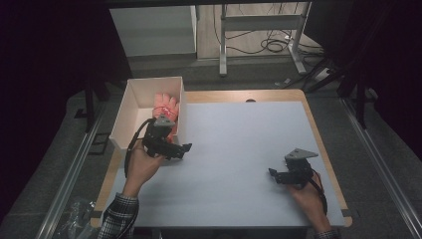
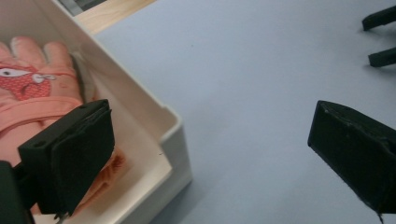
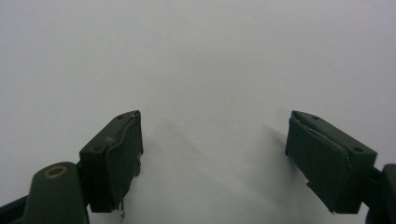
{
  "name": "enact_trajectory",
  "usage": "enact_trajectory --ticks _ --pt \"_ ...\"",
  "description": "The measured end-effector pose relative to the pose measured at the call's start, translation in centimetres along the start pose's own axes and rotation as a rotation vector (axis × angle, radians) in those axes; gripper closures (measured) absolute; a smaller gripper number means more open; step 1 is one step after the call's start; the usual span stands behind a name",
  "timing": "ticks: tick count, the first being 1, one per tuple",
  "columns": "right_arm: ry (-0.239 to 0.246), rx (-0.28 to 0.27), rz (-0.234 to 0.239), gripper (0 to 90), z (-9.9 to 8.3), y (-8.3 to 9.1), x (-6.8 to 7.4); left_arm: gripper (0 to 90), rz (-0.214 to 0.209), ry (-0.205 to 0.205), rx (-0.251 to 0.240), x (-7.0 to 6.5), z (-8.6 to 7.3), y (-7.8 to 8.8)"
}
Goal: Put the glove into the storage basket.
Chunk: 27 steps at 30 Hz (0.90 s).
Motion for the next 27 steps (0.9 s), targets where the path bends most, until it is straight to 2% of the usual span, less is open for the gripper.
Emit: enact_trajectory --ticks 7,9,14,22,27 --pt "-0.001 -0.002 0.0 19.2 0.0 0.0 0.0 1.0 -0.034 -0.012 -0.025 -1.3 -0.1 0.1" --pt "-0.002 -0.002 0.0 19.2 0.0 0.0 0.0 0.7 0.001 -0.032 -0.03 -1.8 -0.3 0.0" --pt "-0.002 -0.002 -0.001 19.2 0.0 0.0 0.0 0.7 0.026 -0.026 -0.053 -2.0 -0.6 0.0" --pt "-0.002 -0.002 0.0 19.2 0.0 0.0 0.0 0.7 0.036 -0.037 -0.051 -2.0 -0.6 0.6" --pt "-0.002 -0.002 -0.001 19.2 0.0 0.0 0.0 1.0 0.006 -0.029 -0.059 -2.3 -0.9 1.3"
Point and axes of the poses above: each handheld gripper's, and its own axes: y roughly backward along the jaws, z roughly out of its top, x roughly to its left, the point moved 2 cm from there along -y, roughly forward along the jaws, and after that the axes turned 11 degrees about z, right-handed, at the moved point
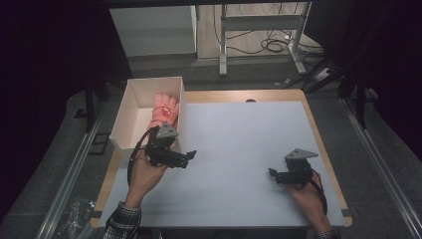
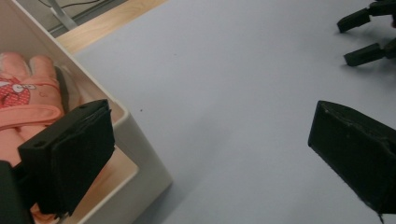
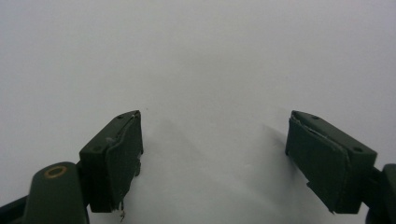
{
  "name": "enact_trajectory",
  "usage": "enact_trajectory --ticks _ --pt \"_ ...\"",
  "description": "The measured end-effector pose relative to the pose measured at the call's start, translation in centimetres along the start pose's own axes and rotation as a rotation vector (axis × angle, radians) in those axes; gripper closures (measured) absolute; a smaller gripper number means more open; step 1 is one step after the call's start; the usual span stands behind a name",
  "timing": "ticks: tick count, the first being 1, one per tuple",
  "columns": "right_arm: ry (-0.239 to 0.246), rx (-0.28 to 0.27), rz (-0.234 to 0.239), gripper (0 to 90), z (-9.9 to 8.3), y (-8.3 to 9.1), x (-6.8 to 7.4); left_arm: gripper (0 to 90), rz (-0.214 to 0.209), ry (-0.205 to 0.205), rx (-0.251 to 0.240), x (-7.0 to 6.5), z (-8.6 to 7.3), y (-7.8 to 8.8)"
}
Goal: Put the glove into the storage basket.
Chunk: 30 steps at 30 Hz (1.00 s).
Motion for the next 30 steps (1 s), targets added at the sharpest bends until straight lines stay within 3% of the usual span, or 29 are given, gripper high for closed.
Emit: enact_trajectory --ticks 8,30 --pt "-0.001 0.0 0.0 19.2 0.0 0.0 0.0 1.0 -0.031 -0.001 0.004 -0.8 -0.8 -0.1" --pt "0.001 0.0 0.0 19.1 0.0 0.0 0.0 1.0 -0.147 0.038 0.04 -3.6 -5.2 -5.4"
Point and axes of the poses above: each handheld gripper's, and its own axes: y roughly backward along the jaws, z roughly out of its top, x roughly to its left, the point moved 2 cm from there along -y, roughly forward along the jaws, and after that the axes turned 11 degrees about z, right-handed, at the moved point
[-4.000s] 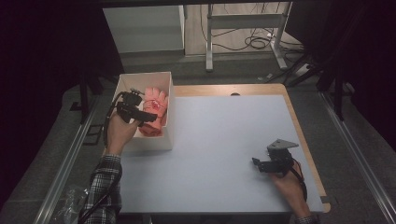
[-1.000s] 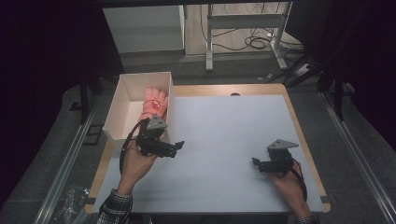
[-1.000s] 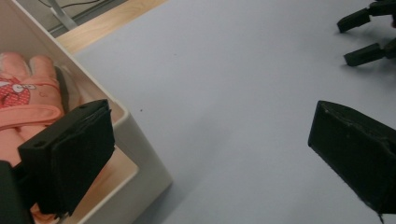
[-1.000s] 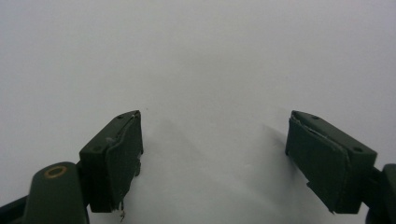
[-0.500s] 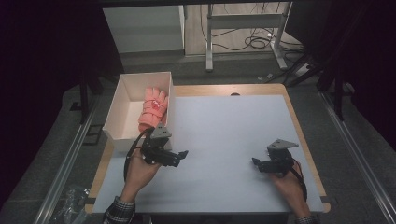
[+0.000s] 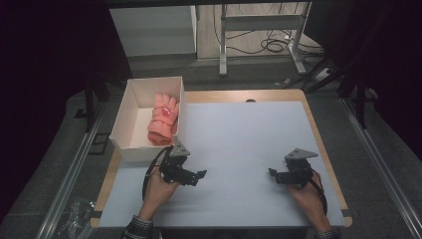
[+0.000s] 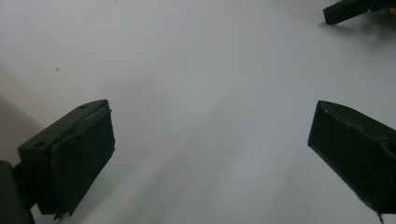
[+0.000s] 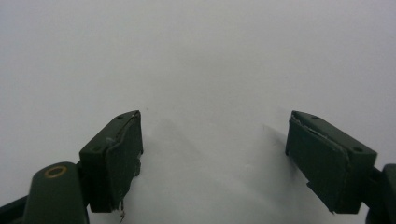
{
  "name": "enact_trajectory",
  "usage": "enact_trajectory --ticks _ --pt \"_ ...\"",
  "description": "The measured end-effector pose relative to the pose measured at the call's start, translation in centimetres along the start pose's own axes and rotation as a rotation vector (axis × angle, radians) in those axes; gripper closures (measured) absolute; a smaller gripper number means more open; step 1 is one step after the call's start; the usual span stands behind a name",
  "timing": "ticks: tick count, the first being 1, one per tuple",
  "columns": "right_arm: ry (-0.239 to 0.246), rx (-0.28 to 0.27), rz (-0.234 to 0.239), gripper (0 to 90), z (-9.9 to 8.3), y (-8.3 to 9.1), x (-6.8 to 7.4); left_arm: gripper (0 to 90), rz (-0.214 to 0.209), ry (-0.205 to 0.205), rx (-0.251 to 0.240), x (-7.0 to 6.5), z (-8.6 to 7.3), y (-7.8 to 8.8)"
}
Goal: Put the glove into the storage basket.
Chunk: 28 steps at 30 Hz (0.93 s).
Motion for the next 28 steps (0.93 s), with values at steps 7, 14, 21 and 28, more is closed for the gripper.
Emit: enact_trajectory --ticks 7,14,21,28 --pt "0.0 0.0 0.0 19.1 0.0 0.0 0.0 1.0 -0.016 -0.005 0.03 -0.7 -1.3 -1.7" --pt "0.001 0.0 0.0 19.1 0.0 0.0 0.0 0.9 -0.02 -0.014 0.063 -1.3 -2.5 -3.2" --pt "0.001 0.001 0.0 19.1 0.0 0.0 0.0 0.0 -0.005 -0.044 0.081 -1.7 -3.3 -4.1" --pt "0.0 0.0 0.0 19.0 0.0 0.0 0.0 0.0 0.024 -0.087 0.096 -2.1 -3.3 -4.3"
Point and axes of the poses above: each handheld gripper's, and its own axes: y roughly backward along the jaws, z roughly out of its top, x roughly to its left, the point moved 2 cm from there along -y, roughly forward along the jaws, and after that the axes turned 11 degrees about z, right-handed, at the moved point
